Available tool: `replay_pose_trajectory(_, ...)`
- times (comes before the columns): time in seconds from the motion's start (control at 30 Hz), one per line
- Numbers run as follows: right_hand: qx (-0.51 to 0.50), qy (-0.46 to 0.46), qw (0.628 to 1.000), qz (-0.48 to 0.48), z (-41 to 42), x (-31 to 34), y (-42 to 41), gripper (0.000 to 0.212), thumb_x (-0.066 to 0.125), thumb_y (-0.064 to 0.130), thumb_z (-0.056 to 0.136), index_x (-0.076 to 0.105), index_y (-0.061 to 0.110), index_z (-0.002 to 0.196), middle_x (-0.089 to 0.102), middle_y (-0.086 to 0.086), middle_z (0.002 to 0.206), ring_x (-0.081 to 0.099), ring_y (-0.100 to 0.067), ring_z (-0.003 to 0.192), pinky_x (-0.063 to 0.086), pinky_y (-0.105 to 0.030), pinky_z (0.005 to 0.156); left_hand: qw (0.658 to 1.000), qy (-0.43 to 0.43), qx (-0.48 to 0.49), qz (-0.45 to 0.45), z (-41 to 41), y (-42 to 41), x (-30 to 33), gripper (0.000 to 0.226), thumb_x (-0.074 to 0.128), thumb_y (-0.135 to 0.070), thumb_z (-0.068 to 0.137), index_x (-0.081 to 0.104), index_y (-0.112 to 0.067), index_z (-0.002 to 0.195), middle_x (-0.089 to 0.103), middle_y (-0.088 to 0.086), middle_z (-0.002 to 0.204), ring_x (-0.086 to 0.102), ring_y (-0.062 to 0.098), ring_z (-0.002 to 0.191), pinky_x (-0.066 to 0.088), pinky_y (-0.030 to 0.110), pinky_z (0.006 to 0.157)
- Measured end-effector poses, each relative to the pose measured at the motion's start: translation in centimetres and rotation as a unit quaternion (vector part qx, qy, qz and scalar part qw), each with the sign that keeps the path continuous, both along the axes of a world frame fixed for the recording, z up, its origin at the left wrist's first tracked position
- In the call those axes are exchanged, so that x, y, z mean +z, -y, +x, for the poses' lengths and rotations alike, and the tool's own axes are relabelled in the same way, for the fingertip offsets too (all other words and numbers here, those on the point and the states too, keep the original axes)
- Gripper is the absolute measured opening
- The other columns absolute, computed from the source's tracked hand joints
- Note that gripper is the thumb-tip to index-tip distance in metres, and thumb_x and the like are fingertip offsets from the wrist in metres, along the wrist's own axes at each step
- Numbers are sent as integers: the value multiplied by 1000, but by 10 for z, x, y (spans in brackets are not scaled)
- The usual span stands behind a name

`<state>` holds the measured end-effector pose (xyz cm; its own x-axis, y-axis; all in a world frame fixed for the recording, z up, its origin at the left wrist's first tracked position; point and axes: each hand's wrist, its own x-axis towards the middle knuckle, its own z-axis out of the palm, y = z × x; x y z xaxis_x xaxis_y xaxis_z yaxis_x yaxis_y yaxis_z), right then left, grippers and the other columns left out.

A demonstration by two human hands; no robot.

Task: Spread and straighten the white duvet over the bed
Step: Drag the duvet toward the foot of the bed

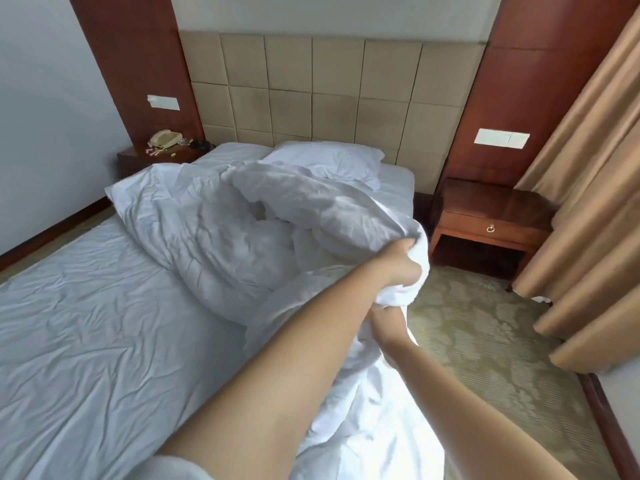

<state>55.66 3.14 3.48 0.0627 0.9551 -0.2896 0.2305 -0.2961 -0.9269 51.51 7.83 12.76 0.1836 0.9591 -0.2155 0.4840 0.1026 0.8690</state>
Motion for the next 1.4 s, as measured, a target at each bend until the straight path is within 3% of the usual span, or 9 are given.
replay_pose_trajectory(0.1,-98,78,990,-61,67,-28,-24,24,54,20,90,62,6,107,64,-10,101,61,-27,98,47,-34,81,999,-10,-38,-26,37,-18,-17,45,61,-6,86,46,-13,128,49,-1,101,47,16,101,41,22,77)
replay_pose_trajectory(0.27,-33,341,924,-169,150,-57,-63,48,41,21,90,45,14,137,52,-2,137,52,-24,124,44,-26,85,988,-140,69,-10,24,-39,-72,46,55,-22,88,50,-21,133,57,6,131,55,24,117,45,30,97)
replay_pose_trajectory(0.47,-146,62,967,-199,124,-69,-85,61,53,23,89,31,10,144,43,-13,143,46,-31,128,39,-34,100,942,-321,45,-91,-26,-34,-127,52,52,-18,84,41,-29,134,45,6,143,49,28,124,42,38,103)
replay_pose_trajectory(0.6,-197,232,952,24,110,-63,-72,83,63,15,79,20,23,150,21,-16,152,31,-36,134,29,-48,109,928,-350,11,-125,-38,-25,-143,94,65,-9,75,14,-32,151,25,2,155,36,27,136,41,38,106)
replay_pose_trajectory(0.7,-43,444,842,305,104,-66,-67,88,50,1,67,26,25,148,21,-19,154,17,-34,140,13,-50,113,927,-359,11,-109,-47,-19,-156,106,77,-20,70,11,-32,151,19,5,156,29,28,139,37,42,108)
replay_pose_trajectory(0.8,167,530,728,401,89,-64,-66,78,48,15,68,36,25,145,25,-16,154,17,-32,144,-6,-46,114,918,-381,30,-109,-58,-13,-161,115,84,-38,64,8,-36,150,13,4,155,20,33,141,31,53,109)
replay_pose_trajectory(0.9,352,558,702,267,72,-54,-65,78,53,40,85,15,28,152,6,-8,160,1,-24,148,-20,-45,112,910,-400,13,-105,-71,-9,-163,120,84,-45,59,6,-36,150,14,2,152,17,32,140,29,57,108)
replay_pose_trajectory(1.23,413,631,642,137,-12,-67,-89,112,56,74,73,0,20,153,-7,-13,160,-3,-28,148,-11,-51,115,906,-402,-4,-134,-150,5,-176,129,86,-39,61,-3,-21,152,8,5,157,10,29,144,28,52,111)
replay_pose_trajectory(1.4,429,618,658,43,-71,-97,-85,121,69,69,63,4,19,152,45,-11,143,36,-27,136,7,-46,114,909,-391,-15,-143,-194,14,-195,131,86,-38,62,-7,-20,152,1,6,159,7,30,146,26,48,114)
